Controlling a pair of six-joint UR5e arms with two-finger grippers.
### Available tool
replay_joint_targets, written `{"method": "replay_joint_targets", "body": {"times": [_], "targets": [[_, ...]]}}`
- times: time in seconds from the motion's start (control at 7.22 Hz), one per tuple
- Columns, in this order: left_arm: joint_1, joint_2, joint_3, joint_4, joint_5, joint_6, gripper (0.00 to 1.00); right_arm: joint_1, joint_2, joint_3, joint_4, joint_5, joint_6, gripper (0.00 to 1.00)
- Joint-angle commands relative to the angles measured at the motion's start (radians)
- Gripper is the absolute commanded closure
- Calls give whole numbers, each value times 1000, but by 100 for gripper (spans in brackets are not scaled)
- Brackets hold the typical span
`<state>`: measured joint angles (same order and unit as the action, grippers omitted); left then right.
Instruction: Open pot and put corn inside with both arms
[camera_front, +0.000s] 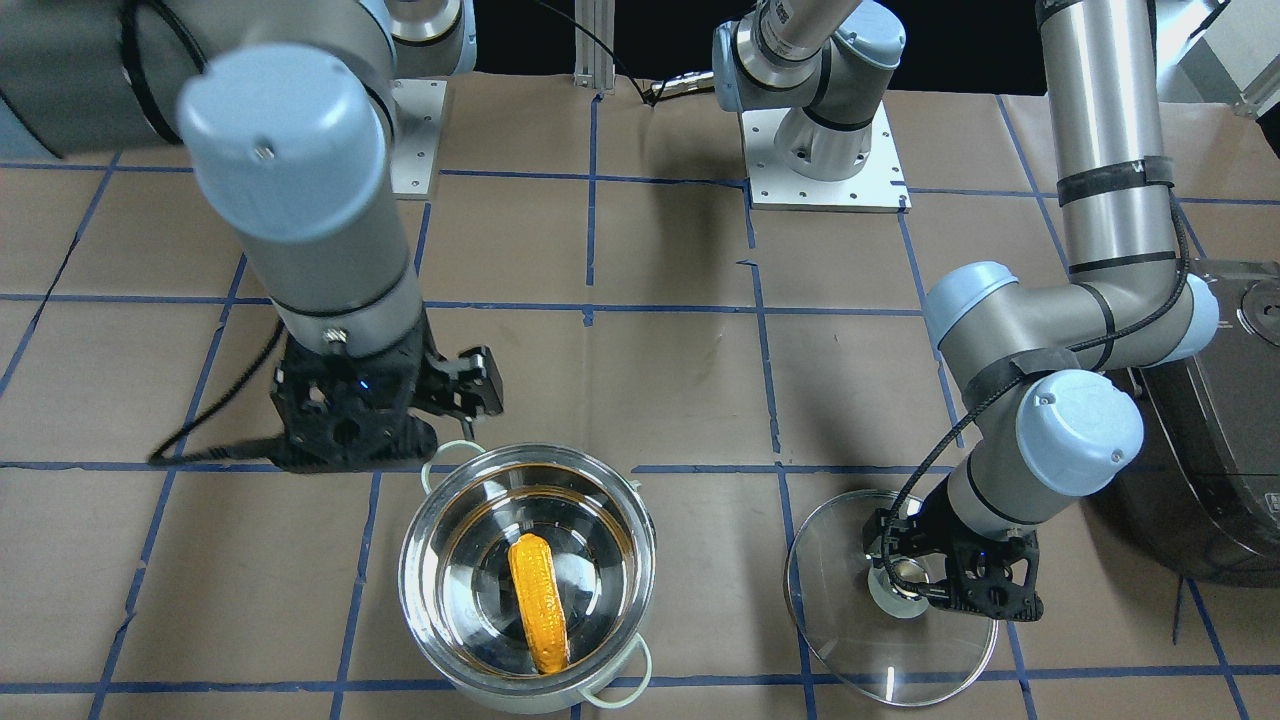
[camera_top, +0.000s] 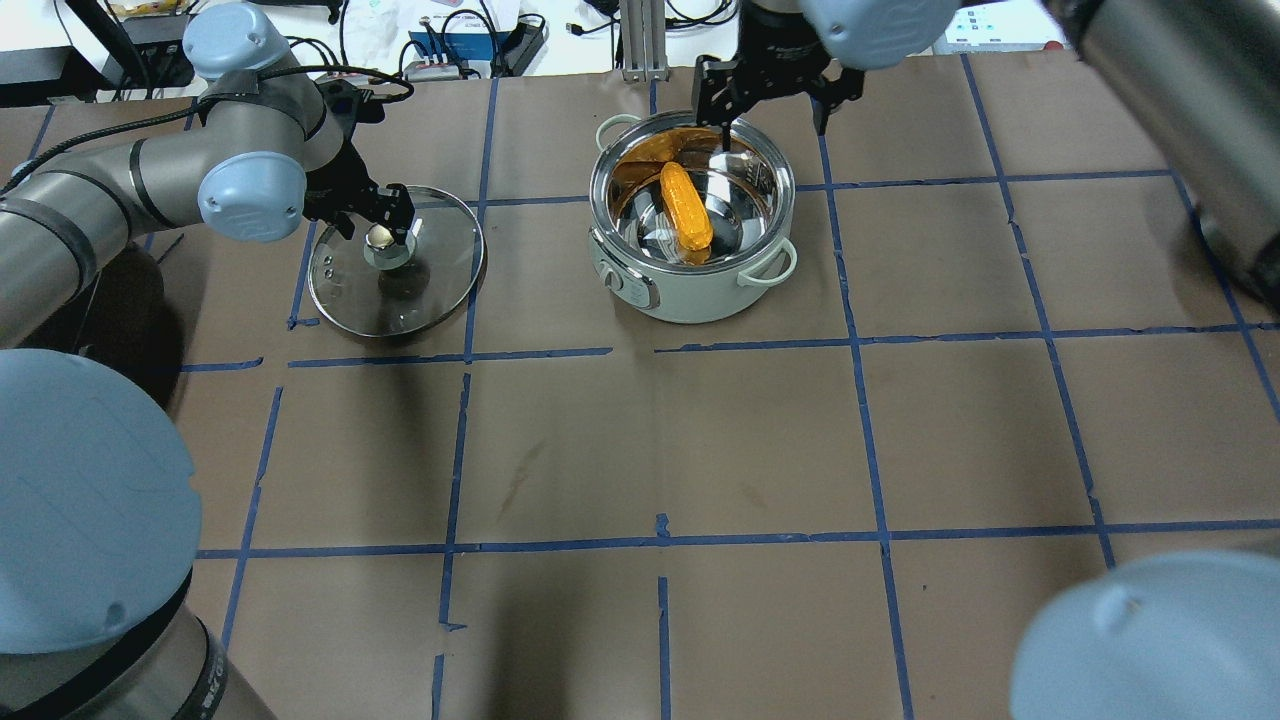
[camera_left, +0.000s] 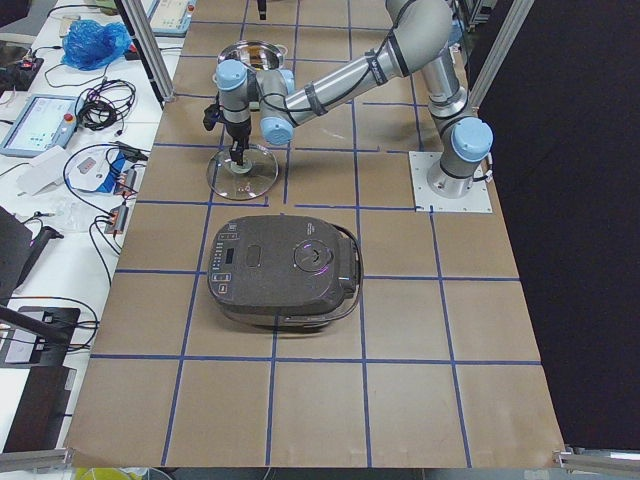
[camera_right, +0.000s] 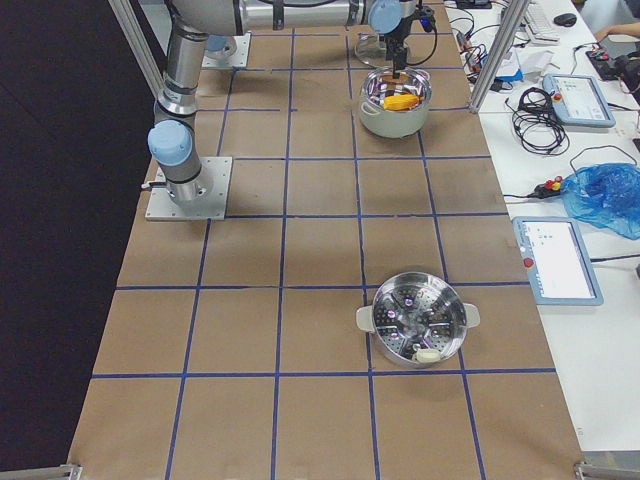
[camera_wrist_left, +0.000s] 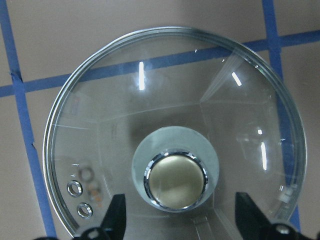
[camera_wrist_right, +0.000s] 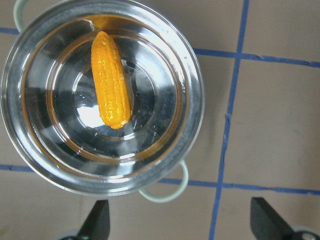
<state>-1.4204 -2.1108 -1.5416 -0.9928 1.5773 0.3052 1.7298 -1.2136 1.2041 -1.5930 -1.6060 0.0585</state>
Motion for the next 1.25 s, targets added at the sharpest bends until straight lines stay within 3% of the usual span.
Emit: {"method": "replay_joint_targets", "body": {"times": [0.0, 0.14, 0.28, 0.69, 0.83, 1.11], "targets": [[0, 18, 0, -13, 6, -9, 0, -61, -139, 67, 77, 1, -25, 0], [-24, 55, 4, -55, 6, -26, 0, -74, -193, 113, 84, -3, -32, 0], [-41, 98, 53, -178, 4, -90, 0, -102, -243, 174, 90, 0, -42, 0], [-158, 167, 393, -738, 9, -222, 0, -135, -279, 204, 102, 2, -82, 0], [-175, 208, 397, -762, 7, -225, 0, -137, -294, 221, 102, 5, -80, 0], [-167, 239, 355, -709, 4, -215, 0, -131, -319, 210, 85, 8, -42, 9]]}}
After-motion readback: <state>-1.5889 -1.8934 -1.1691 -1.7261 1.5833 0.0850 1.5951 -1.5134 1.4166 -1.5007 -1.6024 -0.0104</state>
